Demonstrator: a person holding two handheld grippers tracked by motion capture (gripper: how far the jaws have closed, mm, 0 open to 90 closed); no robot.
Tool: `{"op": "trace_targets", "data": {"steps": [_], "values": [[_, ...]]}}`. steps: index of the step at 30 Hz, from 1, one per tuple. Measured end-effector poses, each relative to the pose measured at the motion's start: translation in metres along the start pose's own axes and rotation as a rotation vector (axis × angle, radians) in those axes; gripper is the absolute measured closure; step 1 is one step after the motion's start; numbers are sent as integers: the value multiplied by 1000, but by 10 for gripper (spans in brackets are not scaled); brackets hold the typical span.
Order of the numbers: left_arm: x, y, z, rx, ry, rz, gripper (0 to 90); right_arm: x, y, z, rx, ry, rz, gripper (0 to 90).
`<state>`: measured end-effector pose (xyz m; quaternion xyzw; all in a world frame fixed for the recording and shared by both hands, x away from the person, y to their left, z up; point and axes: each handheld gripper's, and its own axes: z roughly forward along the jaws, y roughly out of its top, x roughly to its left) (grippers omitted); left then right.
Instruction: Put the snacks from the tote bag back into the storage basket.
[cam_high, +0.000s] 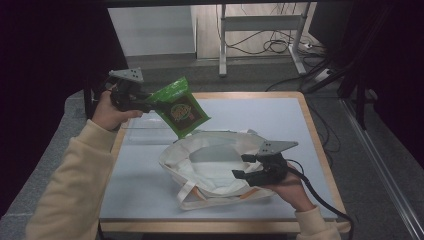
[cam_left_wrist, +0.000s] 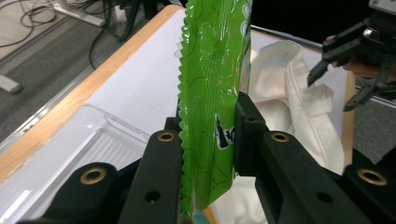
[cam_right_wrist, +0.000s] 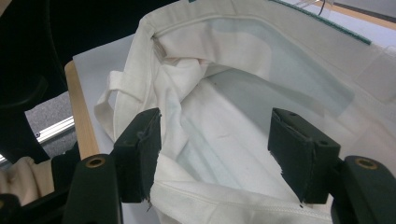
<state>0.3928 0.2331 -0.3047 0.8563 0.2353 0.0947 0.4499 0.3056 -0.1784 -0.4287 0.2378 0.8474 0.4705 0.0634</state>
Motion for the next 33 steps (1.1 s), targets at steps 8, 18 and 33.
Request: {"op": "trace_targets", "data": {"steps": [8, 18, 33], "values": [[11, 6, -4, -3, 23, -9, 765, 0, 0, 0, 5, 5, -6, 339], [24, 16, 4, 7, 66, -1, 765, 1, 0, 0, 7, 4, -13, 332], [40, 22, 9, 41, 81, 4, 765, 3, -3, 7, 22, 11, -17, 323]]}}
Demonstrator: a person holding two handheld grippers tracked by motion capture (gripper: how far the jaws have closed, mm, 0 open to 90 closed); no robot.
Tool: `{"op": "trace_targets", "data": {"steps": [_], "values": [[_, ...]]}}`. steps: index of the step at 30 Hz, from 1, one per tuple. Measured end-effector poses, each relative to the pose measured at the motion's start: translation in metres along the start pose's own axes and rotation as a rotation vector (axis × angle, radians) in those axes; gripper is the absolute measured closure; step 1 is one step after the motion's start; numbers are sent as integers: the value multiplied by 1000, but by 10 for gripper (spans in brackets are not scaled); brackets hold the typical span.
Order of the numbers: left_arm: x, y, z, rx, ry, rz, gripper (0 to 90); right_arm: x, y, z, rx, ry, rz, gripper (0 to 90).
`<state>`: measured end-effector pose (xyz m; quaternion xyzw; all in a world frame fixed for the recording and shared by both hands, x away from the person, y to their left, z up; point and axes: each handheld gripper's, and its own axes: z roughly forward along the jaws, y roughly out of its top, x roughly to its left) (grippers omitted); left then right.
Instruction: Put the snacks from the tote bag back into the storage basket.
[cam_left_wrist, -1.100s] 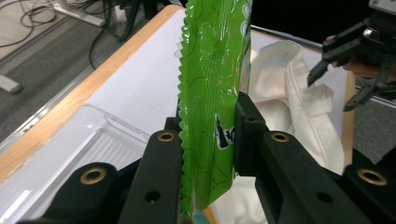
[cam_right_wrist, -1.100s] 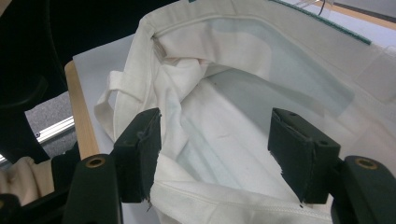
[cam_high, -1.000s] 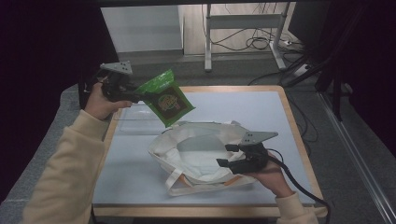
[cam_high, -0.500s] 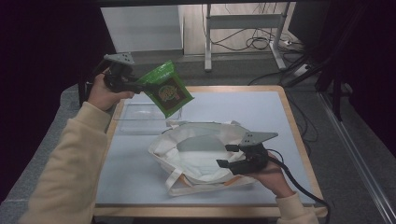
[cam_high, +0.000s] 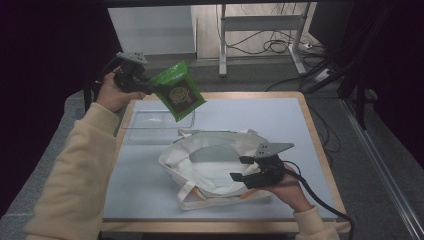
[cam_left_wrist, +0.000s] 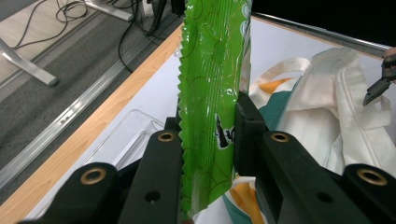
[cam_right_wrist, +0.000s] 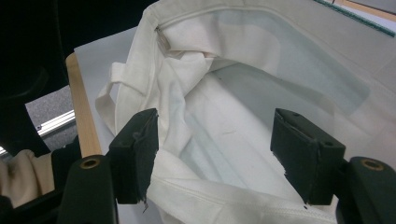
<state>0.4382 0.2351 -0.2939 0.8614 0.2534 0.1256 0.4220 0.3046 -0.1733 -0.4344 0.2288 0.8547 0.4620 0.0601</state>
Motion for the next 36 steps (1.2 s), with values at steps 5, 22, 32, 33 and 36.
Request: {"op": "trace_targets", "data": {"steps": [5, 22, 32, 33, 36], "values": [[5, -5, 7, 8, 2, -5, 765, 0, 0, 0, -5, 5, 4, 320], [36, -20, 16, 37, 48, -61, 765, 2, -1, 1, -7, 11, 5, 313], [52, -28, 27, 88, 48, -71, 764, 2, -1, 2, -11, 7, 2, 311], [55, -30, 27, 94, 52, -71, 765, 2, -1, 2, -11, 8, 2, 311], [63, -37, 30, 119, 66, -80, 764, 2, -2, 4, -6, 13, 0, 311]]}}
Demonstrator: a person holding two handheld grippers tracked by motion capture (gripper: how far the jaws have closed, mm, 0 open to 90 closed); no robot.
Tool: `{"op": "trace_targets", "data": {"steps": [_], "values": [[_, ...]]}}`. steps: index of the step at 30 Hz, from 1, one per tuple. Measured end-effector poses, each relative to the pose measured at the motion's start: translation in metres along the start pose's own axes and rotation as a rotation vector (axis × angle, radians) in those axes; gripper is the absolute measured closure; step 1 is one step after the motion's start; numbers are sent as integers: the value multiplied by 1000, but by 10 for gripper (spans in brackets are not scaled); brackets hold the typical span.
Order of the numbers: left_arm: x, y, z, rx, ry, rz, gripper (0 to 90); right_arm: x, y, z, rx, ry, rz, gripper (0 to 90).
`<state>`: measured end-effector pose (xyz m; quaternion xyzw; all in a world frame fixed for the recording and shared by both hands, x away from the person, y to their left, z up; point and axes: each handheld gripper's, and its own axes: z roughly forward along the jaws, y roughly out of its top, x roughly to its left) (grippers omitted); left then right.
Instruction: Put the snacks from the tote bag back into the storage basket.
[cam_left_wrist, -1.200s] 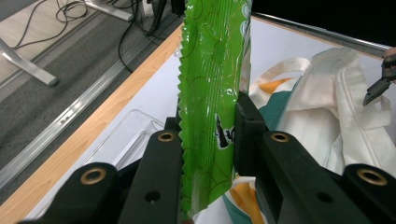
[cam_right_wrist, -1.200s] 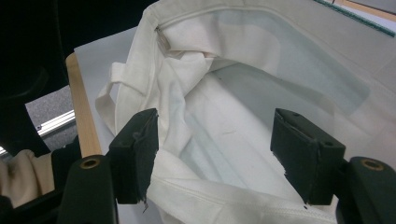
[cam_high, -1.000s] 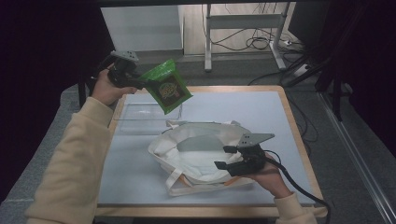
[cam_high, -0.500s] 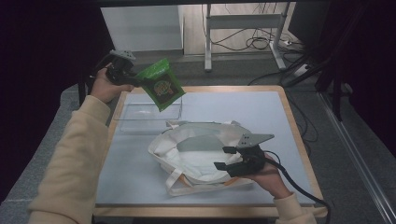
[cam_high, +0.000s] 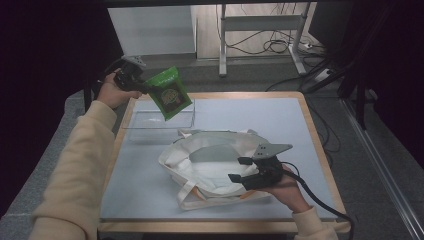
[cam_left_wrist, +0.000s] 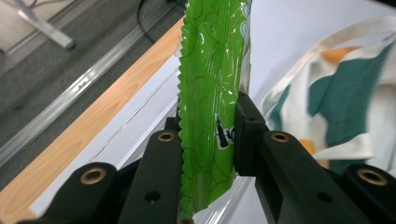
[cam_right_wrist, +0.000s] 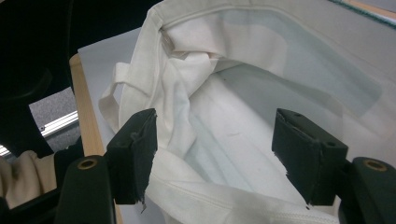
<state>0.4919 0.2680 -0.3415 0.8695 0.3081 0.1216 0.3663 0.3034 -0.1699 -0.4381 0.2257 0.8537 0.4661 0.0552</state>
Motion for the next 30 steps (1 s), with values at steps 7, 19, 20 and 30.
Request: {"op": "trace_targets", "data": {"steps": [7, 19, 20, 30], "values": [[10, -12, 12, 25, 3, -14, 764, -1, -1, 4, 7, 3, 2, 309], [21, -21, 36, 58, -7, -35, 764, 0, -1, 3, -2, -6, -2, 309], [23, -21, 39, 63, -10, -30, 764, 0, -1, 3, -1, -7, -2, 309], [37, -24, 69, 128, -22, -9, 764, -1, -1, 5, -15, -18, 2, 309]]}}
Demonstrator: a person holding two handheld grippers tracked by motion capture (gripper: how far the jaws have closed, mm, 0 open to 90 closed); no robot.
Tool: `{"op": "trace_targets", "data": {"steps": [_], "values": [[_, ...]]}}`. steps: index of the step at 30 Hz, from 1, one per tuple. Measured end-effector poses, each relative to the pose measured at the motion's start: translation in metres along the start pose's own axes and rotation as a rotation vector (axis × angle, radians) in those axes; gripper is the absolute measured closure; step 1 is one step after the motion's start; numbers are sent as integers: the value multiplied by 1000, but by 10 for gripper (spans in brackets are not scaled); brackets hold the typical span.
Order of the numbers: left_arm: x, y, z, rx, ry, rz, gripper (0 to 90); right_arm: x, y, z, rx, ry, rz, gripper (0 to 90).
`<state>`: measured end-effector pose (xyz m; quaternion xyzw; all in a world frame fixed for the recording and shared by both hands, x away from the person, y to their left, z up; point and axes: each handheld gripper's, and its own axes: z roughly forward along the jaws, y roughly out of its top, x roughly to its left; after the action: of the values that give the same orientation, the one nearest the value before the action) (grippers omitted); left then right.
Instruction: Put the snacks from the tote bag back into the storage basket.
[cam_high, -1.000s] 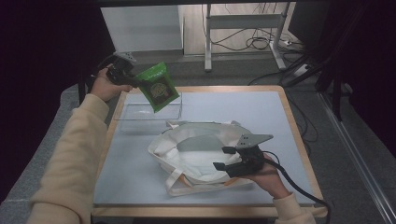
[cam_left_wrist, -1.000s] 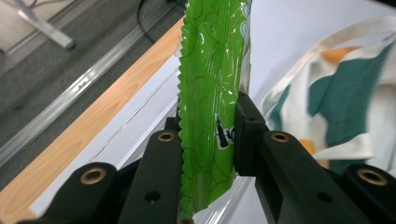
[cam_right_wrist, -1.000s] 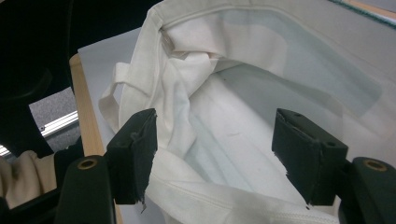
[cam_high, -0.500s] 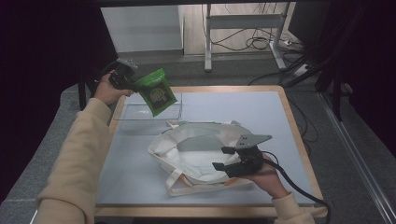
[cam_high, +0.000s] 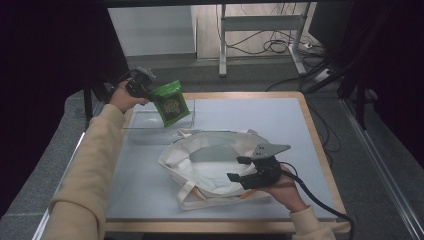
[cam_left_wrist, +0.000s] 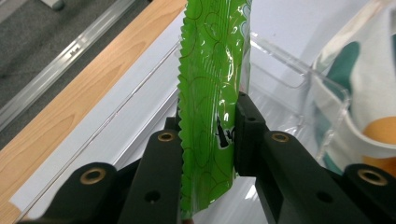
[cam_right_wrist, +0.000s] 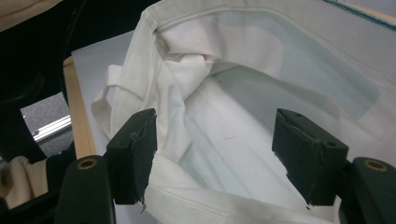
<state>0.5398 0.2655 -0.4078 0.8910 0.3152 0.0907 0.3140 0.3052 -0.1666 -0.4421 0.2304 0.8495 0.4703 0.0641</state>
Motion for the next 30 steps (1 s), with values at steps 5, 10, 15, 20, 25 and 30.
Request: {"op": "trace_targets", "data": {"steps": [5, 10, 15, 20, 25, 30], "values": [[5, 5, 14, 40, -10, 34, 763, -1, 0, 1, 9, -4, 1, 309], [3, 14, 27, 48, 5, 46, 758, -2, -1, 3, 17, -7, 1, 308], [2, 19, 33, 28, 32, 41, 753, -2, -2, 4, 26, -4, -1, 306], [1, 22, 38, 10, 82, 37, 739, -2, -2, 5, 28, 0, -2, 305], [1, 26, 42, -13, 114, 45, 724, -1, -2, 3, 29, -1, -5, 306], [1, 27, 45, -24, 134, 41, 681, -1, -2, 4, 33, 5, -4, 304]]}}
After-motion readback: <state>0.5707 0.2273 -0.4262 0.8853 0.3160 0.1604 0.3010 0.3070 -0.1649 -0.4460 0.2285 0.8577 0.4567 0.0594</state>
